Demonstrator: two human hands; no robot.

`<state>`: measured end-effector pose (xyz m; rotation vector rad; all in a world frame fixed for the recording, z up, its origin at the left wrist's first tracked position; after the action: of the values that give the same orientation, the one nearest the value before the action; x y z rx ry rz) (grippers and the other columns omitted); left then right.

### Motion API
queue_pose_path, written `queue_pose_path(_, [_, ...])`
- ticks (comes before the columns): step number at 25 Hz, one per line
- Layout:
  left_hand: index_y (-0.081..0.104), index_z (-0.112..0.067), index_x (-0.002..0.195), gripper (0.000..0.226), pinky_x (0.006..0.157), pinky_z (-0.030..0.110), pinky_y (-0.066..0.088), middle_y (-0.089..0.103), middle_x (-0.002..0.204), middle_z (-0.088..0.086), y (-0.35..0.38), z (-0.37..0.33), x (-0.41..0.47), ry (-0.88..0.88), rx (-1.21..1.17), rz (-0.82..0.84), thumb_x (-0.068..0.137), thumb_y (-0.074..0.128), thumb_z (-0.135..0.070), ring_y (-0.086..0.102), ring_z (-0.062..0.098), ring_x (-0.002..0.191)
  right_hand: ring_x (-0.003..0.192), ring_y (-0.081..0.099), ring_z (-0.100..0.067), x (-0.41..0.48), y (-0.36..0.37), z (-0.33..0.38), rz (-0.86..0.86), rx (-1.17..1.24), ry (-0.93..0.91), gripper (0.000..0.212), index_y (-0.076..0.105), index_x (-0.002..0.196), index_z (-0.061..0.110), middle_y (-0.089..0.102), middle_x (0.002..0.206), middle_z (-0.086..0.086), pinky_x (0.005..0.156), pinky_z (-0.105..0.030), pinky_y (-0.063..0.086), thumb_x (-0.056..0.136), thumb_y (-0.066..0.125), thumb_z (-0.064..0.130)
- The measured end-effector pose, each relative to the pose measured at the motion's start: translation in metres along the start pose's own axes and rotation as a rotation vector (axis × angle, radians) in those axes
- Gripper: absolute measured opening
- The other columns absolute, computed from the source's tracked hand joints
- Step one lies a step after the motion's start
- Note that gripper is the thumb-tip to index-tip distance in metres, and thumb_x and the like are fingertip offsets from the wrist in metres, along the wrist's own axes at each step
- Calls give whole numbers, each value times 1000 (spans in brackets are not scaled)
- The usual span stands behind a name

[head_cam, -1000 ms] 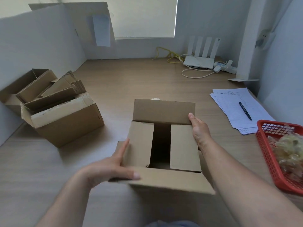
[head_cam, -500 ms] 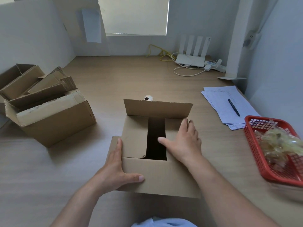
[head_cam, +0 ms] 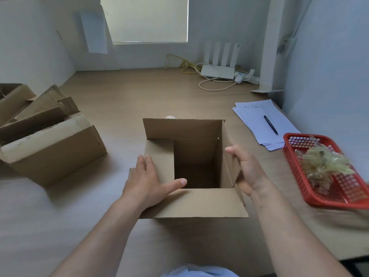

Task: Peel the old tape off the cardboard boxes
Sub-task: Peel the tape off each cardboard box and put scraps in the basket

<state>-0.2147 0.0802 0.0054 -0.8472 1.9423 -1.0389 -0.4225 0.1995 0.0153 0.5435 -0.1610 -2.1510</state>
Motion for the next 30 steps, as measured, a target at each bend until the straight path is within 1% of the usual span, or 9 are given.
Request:
queue_pose_path(3, [-11,-6,150,134,112,42,25,-16,158,13,6,-15,12,-56,146,-10,63,48,-89,7,30,146,65,59,-18,-2,-14,-2,-81,222,46,18,61,87,13,61,74,-6,61,-28,44,89,48,25])
queue_pose_path(8, [-6,-8,151,116,101,40,36,-2,157,16,9,-16,18,-119,144,-64,74,61,-64,24,32,139,67,60,-16,-1,-21,-4,-86,242,34,18,63,85,15,62,78,-5,63,-29,42,88,49,26])
queue_pose_path(12, [41,-15,128,80,78,37,43,49,122,4,-9,2,12,-84,-317,-39,62,50,-59,50,25,106,65,60,-15,2,-27,-5,-82,242,40,16,63,84,16,62,76,-3,60,-27,44,87,50,26])
queue_pose_path(14, [59,-25,109,48,75,34,43,59,104,-1,-19,11,8,-78,-664,32,69,51,-50,55,17,96,65,59,-15,4,-29,-6,-60,217,31,13,62,83,16,61,76,-3,60,-26,45,85,52,25])
queue_pose_path(16, [61,-15,78,21,77,34,41,57,91,3,-26,20,9,-94,-840,90,89,50,-29,53,17,87,68,59,-16,5,-25,-4,-9,176,15,14,62,86,15,61,78,-4,61,-27,46,79,57,26])
queue_pose_path(18, [55,-9,78,23,83,38,42,51,89,9,-27,31,7,-79,-968,110,95,44,-18,47,24,85,74,62,-17,7,-21,-1,60,94,2,21,66,93,15,65,82,-5,64,-28,49,78,57,28])
queue_pose_path(23, [66,-20,97,20,91,42,47,67,81,-2,-24,37,0,5,-1133,115,90,53,-34,59,17,83,97,44,-27,9,-18,1,75,-78,6,43,63,113,16,51,104,-12,78,-36,35,81,57,44])
queue_pose_path(27, [65,-25,113,47,86,39,48,69,96,1,-25,38,1,62,-1179,168,80,59,-57,61,17,90,106,50,-25,19,-26,-3,-9,-20,60,60,62,124,16,58,114,-11,88,-39,37,87,45,60])
queue_pose_path(30, [68,-24,113,70,77,32,48,69,96,6,-21,43,7,-32,-1244,204,76,37,-75,64,17,90,103,53,-27,27,-36,-14,-68,-74,191,70,65,119,18,59,110,-13,79,-38,46,88,31,71])
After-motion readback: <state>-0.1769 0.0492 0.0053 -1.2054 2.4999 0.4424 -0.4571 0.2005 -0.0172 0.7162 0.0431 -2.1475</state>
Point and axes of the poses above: each hand's wrist, its own x-axis towards the middle knuckle, its own y-axis out of the palm, z = x × y, the point moved 3 cm from there along x, towards the middle knuckle
